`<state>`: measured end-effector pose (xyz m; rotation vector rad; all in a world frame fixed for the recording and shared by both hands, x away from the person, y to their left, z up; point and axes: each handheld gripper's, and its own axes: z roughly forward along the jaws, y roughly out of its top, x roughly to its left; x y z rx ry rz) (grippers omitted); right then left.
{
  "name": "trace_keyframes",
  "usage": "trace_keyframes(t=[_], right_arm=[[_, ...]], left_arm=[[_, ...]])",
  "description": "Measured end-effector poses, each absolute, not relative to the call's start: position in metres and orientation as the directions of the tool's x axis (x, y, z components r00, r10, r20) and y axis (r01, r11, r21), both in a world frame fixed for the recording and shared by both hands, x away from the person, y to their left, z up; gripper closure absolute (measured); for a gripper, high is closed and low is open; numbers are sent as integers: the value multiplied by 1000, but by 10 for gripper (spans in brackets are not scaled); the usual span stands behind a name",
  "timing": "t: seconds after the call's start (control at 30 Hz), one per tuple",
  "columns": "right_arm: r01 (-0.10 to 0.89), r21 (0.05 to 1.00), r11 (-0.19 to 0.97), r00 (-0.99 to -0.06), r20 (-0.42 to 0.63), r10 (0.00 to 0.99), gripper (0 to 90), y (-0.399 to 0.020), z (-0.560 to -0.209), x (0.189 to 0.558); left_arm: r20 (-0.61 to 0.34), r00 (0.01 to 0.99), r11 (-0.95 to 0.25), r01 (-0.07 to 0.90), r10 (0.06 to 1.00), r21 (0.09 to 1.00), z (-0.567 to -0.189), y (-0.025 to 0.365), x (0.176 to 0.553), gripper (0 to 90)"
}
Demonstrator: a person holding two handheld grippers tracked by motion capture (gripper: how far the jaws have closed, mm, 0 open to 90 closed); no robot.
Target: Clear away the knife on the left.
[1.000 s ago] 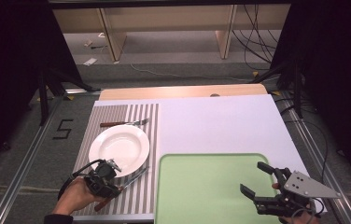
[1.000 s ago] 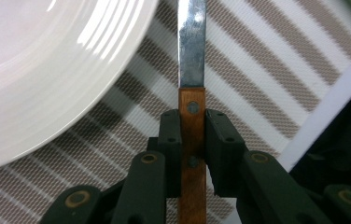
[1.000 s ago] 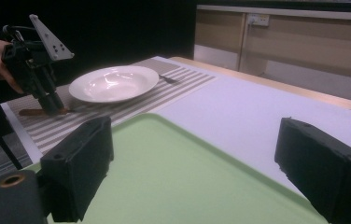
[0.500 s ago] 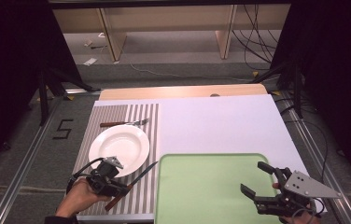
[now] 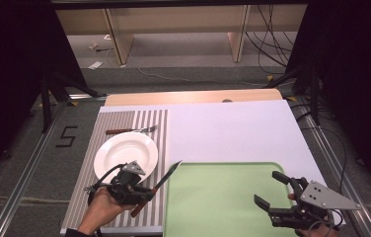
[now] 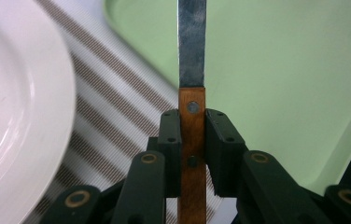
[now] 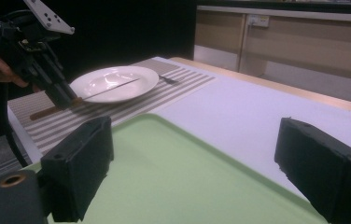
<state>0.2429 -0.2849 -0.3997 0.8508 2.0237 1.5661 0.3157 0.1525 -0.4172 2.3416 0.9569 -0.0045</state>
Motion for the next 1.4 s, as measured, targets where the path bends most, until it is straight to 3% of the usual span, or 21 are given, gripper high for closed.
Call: trace_keyframes(t=[0.47,1.4], right_arm=[[199,965,168,-715,26,698,127,-285,-400,243],[198,966,166,-717,28,696,127,-286,-399,243]], left_arm=[[-287,737,-517,647,612,560,-421,119,316,770],[-317,797,-638,602,514,480,-434,64,310,770]])
